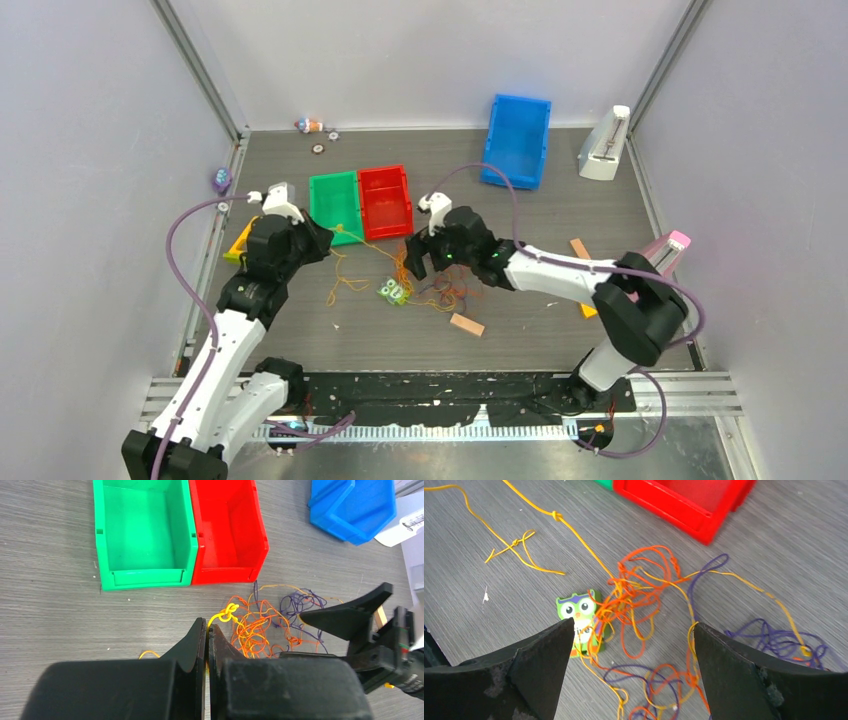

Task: Untangle the cables
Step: Untie the cable.

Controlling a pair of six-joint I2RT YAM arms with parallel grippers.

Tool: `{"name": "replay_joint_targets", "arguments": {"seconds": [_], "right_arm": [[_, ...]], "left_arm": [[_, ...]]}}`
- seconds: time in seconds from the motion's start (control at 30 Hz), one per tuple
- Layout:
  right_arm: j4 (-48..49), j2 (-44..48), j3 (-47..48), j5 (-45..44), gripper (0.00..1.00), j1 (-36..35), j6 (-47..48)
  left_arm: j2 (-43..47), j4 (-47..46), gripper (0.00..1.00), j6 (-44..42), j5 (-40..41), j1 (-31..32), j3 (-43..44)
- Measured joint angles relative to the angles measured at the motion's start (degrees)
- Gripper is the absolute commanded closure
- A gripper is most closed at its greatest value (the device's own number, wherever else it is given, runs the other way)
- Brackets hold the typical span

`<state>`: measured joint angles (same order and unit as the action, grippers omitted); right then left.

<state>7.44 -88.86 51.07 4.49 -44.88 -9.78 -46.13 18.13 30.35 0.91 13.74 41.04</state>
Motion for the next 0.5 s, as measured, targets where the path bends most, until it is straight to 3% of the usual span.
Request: {"name": "replay_joint_targets", "arguments": {"seconds": [0.13, 0.27, 0.33, 0.37, 0.4, 0.47, 0.5], "right_arm": [[1.57, -6.64, 3.58, -0.35, 0.12, -2.89, 0.0], [2.01, -11.47, 5.11, -0.35, 0.29, -4.28, -0.48], [2.03, -13.33, 5.84, -0.46, 0.54, -4.59, -0.9], [2.03, -14.14, 6.1, -0.66, 0.61, -4.72, -0.94], [1.99, -14.75, 6.27, -0.9, 0.77, -4.79, -1.01], [1.75, -15.28, 6.27, -1.77, 0.92, -4.83, -1.14], [1.55, -15.23, 6.16, -2.8, 0.93, -4.83, -1.53]], "left_arm": [[0.0, 0.37, 1.0, -0.37, -0.02, 0.0, 0.0], [0.0, 0.59, 1.0, -0.5, 0.02, 0.0, 0.0], [0.02, 0.63, 1.0, -0.59, 0.17, 0.0, 0.0], [0.07, 0.7, 1.0, -0.66, 0.46, 0.02, 0.0], [0.13, 0.92, 1.0, -0.76, 0.79, 0.0, 0.02], [0.42, 1.7, 1.0, -0.85, 1.81, 0.0, 0.24], [0.57, 2.12, 1.0, -0.83, 2.34, 0.0, 0.42]]}}
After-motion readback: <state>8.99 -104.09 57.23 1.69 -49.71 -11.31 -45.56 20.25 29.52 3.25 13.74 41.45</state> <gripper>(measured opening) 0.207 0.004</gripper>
